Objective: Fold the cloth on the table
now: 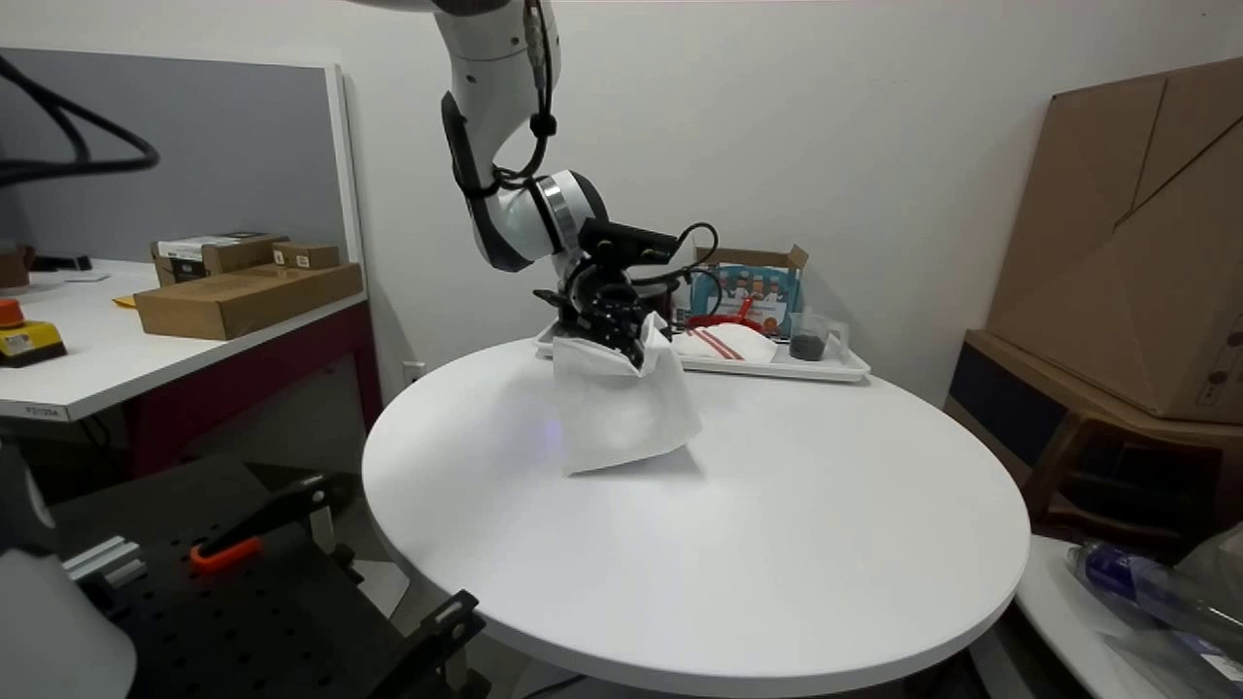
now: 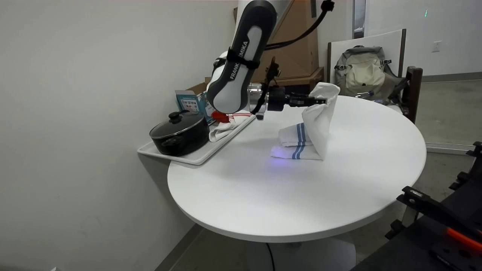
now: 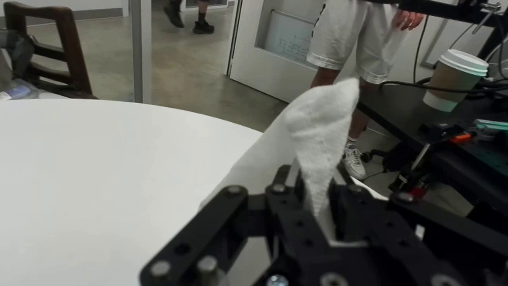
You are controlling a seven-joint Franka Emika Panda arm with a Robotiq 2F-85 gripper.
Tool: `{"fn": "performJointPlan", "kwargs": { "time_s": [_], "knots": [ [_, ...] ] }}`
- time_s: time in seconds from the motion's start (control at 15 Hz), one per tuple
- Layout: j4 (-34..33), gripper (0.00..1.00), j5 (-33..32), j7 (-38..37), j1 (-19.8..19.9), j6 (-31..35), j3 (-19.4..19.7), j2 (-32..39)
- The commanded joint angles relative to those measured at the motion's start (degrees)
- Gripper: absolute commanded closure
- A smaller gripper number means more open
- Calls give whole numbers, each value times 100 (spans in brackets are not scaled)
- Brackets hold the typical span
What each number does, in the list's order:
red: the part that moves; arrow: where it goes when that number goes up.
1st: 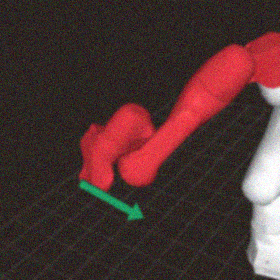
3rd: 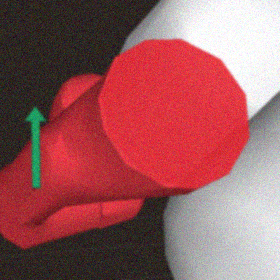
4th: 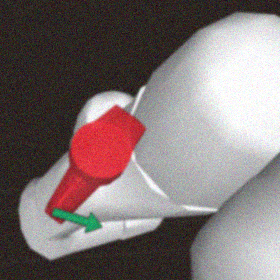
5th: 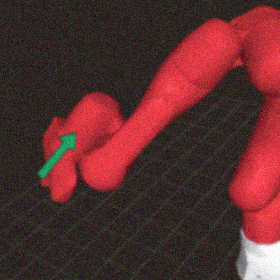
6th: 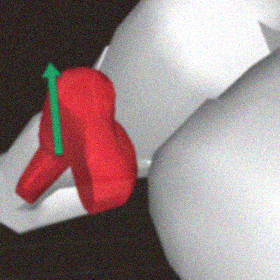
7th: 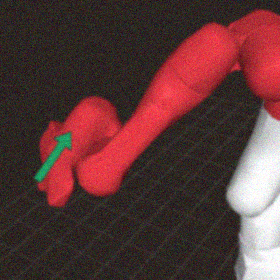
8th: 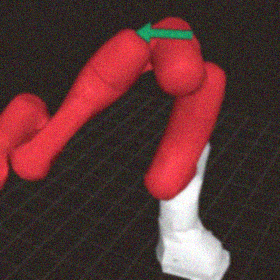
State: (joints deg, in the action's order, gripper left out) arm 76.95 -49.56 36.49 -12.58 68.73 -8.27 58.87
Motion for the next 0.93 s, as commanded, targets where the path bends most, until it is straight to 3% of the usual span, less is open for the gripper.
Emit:
{"fn": "performJointPlan", "kwargs": {
  "time_s": [0.0,0.33,0.4,0.87],
  "knots": [
    [-510,89,-243,491,-57,-39,13,298],
    [-957,89,-343,1246,-65,-29,36,448],
    [-612,87,-221,896,-54,17,35,292],
    [-772,90,-212,1069,-63,20,50,342]
  ]
}}
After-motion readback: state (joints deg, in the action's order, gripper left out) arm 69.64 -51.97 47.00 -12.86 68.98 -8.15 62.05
